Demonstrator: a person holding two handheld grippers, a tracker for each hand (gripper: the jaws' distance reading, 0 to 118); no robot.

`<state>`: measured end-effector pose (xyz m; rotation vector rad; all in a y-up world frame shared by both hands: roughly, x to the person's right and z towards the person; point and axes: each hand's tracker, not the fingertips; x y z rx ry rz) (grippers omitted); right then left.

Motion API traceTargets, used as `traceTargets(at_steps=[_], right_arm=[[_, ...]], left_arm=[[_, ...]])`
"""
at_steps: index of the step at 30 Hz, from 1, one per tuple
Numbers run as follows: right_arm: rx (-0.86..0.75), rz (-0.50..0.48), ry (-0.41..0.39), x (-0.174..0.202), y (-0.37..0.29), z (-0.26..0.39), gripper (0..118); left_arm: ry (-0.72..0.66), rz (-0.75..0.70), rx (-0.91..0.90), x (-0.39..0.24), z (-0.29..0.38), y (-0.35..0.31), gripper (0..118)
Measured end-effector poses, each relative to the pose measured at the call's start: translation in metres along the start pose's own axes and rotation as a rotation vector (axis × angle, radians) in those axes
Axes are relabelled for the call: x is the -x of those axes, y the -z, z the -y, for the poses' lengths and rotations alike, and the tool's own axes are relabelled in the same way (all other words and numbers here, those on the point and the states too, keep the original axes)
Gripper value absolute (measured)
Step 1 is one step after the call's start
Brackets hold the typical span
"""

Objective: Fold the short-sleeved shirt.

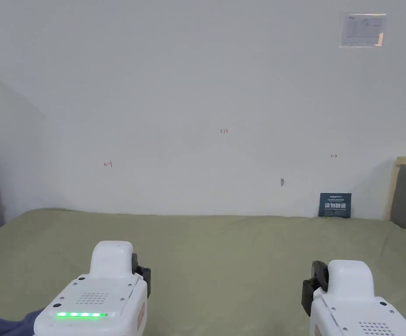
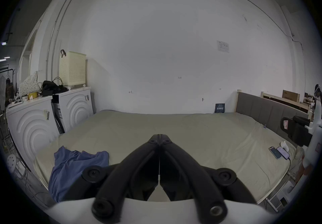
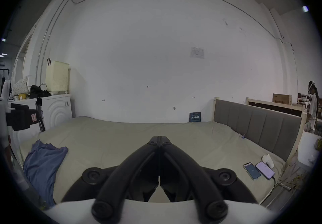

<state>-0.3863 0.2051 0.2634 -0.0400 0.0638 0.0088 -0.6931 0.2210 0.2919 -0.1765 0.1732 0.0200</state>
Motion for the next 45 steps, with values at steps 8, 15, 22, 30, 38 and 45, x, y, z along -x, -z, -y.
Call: traceTargets(at_steps=[8,15,22,30,38,45], right_arm=[[0.025,-0.008,-0.049,0.005,0.006,0.001,1],[0.056,-0.200,-0.034,0.073,0.026,0.008,1],[0.078,-0.506,-0.011,0.196,0.023,0.019,1],[0.105,-0.667,-0.015,0.261,0.008,0.029,1],[0.139,-0.690,-0.027,0.271,0.012,0.035,1],[0.169,-0.675,-0.040,0.270,0.028,0.043,1]], left_arm=[[-0.018,-0.020,-0.009,0.008,0.000,0.001,0],[-0.035,-0.212,-0.002,0.085,-0.002,-0.027,0],[-0.053,-0.504,0.050,0.187,0.009,-0.092,0],[-0.090,-0.659,0.093,0.245,0.022,-0.143,0],[-0.122,-0.634,0.125,0.253,0.030,-0.134,0],[-0.135,-0.574,0.189,0.264,0.044,-0.086,0]])
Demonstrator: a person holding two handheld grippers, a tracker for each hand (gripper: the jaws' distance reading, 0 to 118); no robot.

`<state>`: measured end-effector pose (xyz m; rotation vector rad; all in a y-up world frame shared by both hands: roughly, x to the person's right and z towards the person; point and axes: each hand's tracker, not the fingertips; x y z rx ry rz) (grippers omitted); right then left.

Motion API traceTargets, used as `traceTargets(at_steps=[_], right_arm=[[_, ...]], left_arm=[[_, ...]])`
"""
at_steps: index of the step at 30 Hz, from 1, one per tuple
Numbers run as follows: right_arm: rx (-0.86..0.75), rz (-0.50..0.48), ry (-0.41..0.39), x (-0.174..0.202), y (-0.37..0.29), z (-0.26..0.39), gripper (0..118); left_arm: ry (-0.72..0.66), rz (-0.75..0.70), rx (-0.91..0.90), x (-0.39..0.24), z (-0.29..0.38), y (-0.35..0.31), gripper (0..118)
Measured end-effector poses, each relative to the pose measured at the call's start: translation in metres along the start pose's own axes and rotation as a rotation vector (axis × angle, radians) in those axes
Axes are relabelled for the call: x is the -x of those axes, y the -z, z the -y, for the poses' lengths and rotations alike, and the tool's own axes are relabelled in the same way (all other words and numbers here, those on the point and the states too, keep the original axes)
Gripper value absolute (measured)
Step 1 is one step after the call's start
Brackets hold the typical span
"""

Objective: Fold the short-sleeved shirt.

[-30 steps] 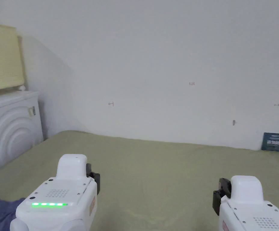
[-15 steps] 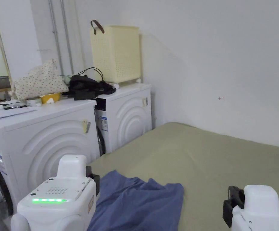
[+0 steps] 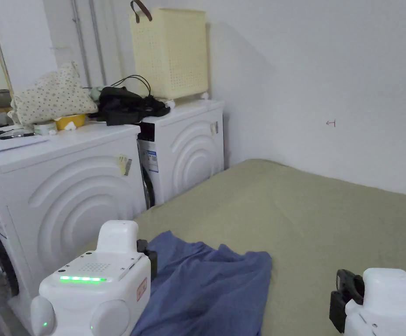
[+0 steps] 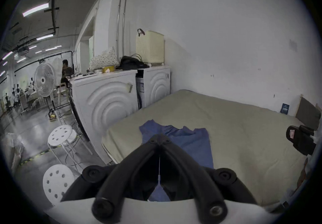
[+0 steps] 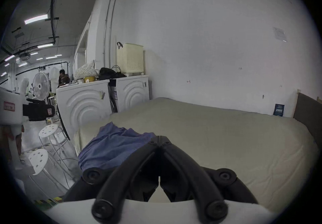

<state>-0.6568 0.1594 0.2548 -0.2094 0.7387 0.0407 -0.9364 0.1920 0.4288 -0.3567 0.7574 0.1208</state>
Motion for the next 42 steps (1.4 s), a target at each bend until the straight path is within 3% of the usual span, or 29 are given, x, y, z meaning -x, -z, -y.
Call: traceTargets(at_steps=[15,16,18,19,20,26,28,29,30,31,32,34,35,41,42], right_arm=[[0.172,0.061,0.065,-0.045,0.028,0.068,1],[0.187,0.069,0.064,-0.048,0.029,0.072,1],[0.210,0.083,0.067,-0.056,0.033,0.080,1],[0.219,0.087,0.073,-0.059,0.034,0.083,1],[0.228,0.094,0.081,-0.062,0.035,0.086,1],[0.258,0.109,0.086,-0.070,0.034,0.096,1],[0.266,0.106,0.098,-0.072,0.029,0.098,1],[0.269,0.106,0.101,-0.073,0.026,0.098,1],[0.270,0.109,0.103,-0.074,0.022,0.098,1],[0.271,0.113,0.100,-0.075,0.017,0.097,1],[0.270,0.117,0.093,-0.076,0.011,0.097,1],[0.266,0.134,0.079,-0.081,-0.002,0.094,1],[0.263,0.139,0.077,-0.085,-0.010,0.094,1],[0.230,0.230,0.101,-0.109,-0.064,0.086,1],[0.222,0.251,0.109,-0.114,-0.074,0.085,1]], left_arm=[[0.026,0.223,0.543,-0.070,0.064,0.241,0],[0.042,0.221,0.564,-0.074,0.067,0.251,12],[0.057,0.215,0.629,-0.080,0.073,0.275,88],[0.048,0.221,0.648,-0.082,0.076,0.284,113],[0.055,0.247,0.681,-0.084,0.078,0.293,118],[0.075,0.290,0.778,-0.109,0.098,0.305,117],[0.070,0.303,0.812,-0.118,0.109,0.311,99],[0.084,0.293,0.817,-0.122,0.117,0.314,97],[0.129,0.232,0.823,-0.129,0.118,0.307,86],[0.166,0.229,0.785,-0.131,0.115,0.302,60],[0.154,0.240,0.776,-0.131,0.108,0.295,2],[0.173,0.246,0.729,-0.129,0.096,0.290,3],[0.198,0.182,0.707,-0.127,0.095,0.286,3],[0.230,0.254,0.610,-0.126,0.060,0.267,3],[0.245,0.264,0.575,-0.144,0.038,0.231,3]])
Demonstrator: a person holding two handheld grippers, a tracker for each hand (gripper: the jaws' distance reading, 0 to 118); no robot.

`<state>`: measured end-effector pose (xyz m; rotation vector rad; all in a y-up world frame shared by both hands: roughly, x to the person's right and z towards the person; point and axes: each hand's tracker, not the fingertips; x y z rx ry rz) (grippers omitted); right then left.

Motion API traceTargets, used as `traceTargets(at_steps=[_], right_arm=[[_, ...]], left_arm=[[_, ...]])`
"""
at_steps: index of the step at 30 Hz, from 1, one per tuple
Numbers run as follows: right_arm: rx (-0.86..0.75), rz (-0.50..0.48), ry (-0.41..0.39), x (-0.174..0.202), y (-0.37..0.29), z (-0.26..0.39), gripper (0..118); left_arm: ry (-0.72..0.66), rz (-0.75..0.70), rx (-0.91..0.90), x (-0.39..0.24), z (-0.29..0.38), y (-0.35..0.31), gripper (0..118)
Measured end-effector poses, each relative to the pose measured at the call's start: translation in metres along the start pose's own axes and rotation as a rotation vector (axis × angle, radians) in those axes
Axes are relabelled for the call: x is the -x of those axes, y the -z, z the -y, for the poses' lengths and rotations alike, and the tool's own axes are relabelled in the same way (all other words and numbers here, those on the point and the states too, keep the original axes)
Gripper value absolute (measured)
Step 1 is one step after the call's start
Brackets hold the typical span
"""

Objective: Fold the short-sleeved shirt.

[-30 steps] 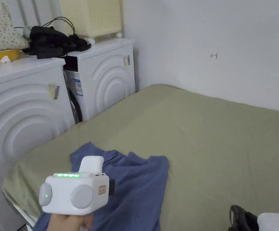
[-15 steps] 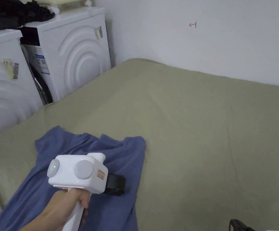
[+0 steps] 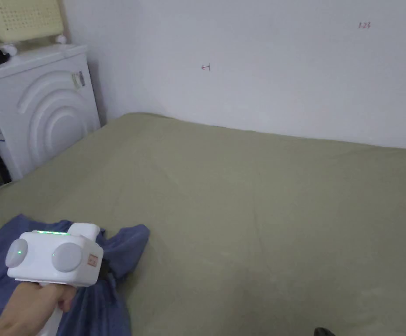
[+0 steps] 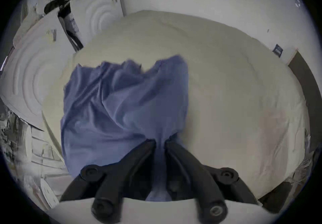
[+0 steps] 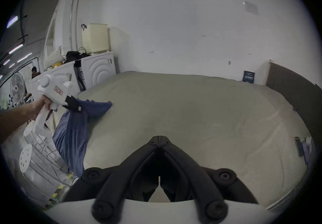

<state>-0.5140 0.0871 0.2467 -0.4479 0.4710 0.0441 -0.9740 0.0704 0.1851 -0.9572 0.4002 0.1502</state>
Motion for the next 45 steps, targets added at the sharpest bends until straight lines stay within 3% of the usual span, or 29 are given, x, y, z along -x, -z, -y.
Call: traceTargets(at_steps=[6,12,18,22,28,29,31,32,33,37,40,42,43,44,45], right_arm=[[-0.037,0.111,0.046,-0.044,-0.041,0.003,1],[-0.060,0.248,0.093,-0.093,-0.065,0.007,1],[-0.051,0.356,0.148,-0.137,-0.072,0.013,1],[-0.022,0.404,0.162,-0.159,-0.070,0.023,1],[0.039,0.431,0.258,-0.181,-0.060,0.037,1],[0.037,0.425,0.251,-0.181,-0.059,0.037,1],[0.049,0.446,0.215,-0.180,-0.058,0.036,1],[0.046,0.451,0.200,-0.181,-0.058,0.035,1],[0.047,0.451,0.197,-0.180,-0.058,0.033,1],[0.017,0.442,0.181,-0.175,-0.062,0.020,1],[-0.036,0.424,0.164,-0.162,-0.074,0.007,1],[-0.080,0.408,0.150,-0.148,-0.084,-0.002,1],[-0.090,0.400,0.147,-0.143,-0.088,-0.005,1],[-0.107,0.382,0.146,-0.136,-0.093,-0.007,1],[-0.115,0.378,0.143,-0.130,-0.097,-0.009,1]], left_arm=[[0.130,0.095,-0.122,-0.089,-0.050,-0.063,3],[0.312,0.282,-0.216,-0.241,-0.098,-0.091,3],[0.467,0.530,-0.215,-0.402,-0.099,-0.101,3],[0.535,0.649,-0.158,-0.484,-0.075,-0.085,3],[0.587,0.612,0.066,-0.548,-0.012,0.005,6],[0.590,0.589,0.068,-0.549,-0.002,0.018,30],[0.605,0.528,0.062,-0.544,0.010,0.034,113],[0.601,0.526,0.074,-0.537,0.016,0.037,115],[0.569,0.552,0.050,-0.520,0.018,0.029,110],[0.409,0.571,-0.069,-0.453,0.018,-0.020,109],[0.294,0.547,-0.235,-0.387,0.028,-0.079,109],[0.246,0.504,-0.390,-0.337,0.045,-0.127,101],[0.223,0.456,-0.446,-0.317,0.053,-0.148,92],[0.207,0.410,-0.530,-0.293,0.064,-0.170,71],[0.177,0.383,-0.594,-0.273,0.074,-0.189,42]])
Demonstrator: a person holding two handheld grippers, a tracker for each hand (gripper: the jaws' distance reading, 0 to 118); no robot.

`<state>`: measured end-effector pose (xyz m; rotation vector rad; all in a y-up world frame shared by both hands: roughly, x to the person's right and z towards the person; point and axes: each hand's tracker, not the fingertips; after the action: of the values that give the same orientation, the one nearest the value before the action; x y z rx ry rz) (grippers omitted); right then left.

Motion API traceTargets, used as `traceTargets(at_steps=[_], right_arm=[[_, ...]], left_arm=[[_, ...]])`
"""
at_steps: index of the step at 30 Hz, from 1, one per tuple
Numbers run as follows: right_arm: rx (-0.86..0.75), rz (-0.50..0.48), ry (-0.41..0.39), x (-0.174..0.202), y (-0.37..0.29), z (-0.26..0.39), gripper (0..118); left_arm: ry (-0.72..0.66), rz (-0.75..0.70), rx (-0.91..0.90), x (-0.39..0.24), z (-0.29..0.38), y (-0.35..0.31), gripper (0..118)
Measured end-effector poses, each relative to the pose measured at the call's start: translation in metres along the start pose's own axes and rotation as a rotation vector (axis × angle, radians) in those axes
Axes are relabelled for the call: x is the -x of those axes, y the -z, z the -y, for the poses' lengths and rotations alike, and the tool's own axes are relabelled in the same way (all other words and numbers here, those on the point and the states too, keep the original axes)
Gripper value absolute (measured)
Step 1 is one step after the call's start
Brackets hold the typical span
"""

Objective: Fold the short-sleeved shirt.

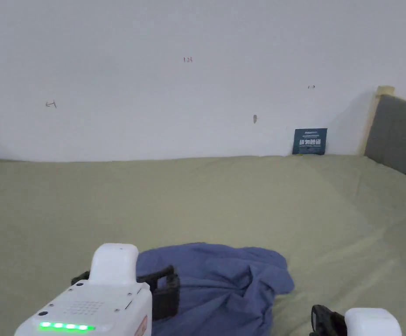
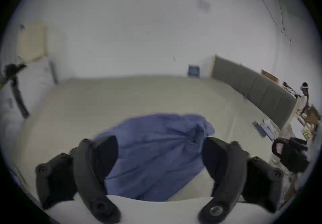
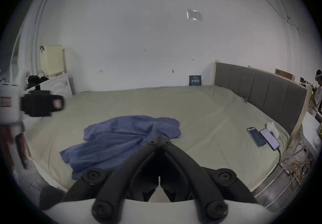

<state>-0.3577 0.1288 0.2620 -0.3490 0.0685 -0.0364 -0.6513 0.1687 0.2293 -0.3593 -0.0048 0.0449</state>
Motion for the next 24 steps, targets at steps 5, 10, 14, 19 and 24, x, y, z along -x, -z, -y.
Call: traceTargets(at_steps=[5,10,14,19,24], right_arm=[[-0.051,-0.043,0.000,0.021,-0.030,0.000,1],[-0.068,-0.070,-0.009,0.036,-0.045,0.000,1],[-0.078,-0.088,-0.023,0.045,-0.046,-0.004,1],[-0.078,-0.110,-0.025,0.051,-0.042,-0.006,1],[-0.057,-0.121,-0.036,0.055,-0.030,0.000,1]], left_arm=[[-0.023,-0.169,-0.151,0.043,0.001,-0.092,0],[0.014,-0.248,-0.159,0.062,0.009,-0.132,0],[-0.016,-0.272,-0.164,0.076,0.010,-0.144,0],[-0.037,-0.264,-0.109,0.098,0.011,-0.134,0],[-0.102,-0.203,0.099,0.135,0.023,-0.079,0]])
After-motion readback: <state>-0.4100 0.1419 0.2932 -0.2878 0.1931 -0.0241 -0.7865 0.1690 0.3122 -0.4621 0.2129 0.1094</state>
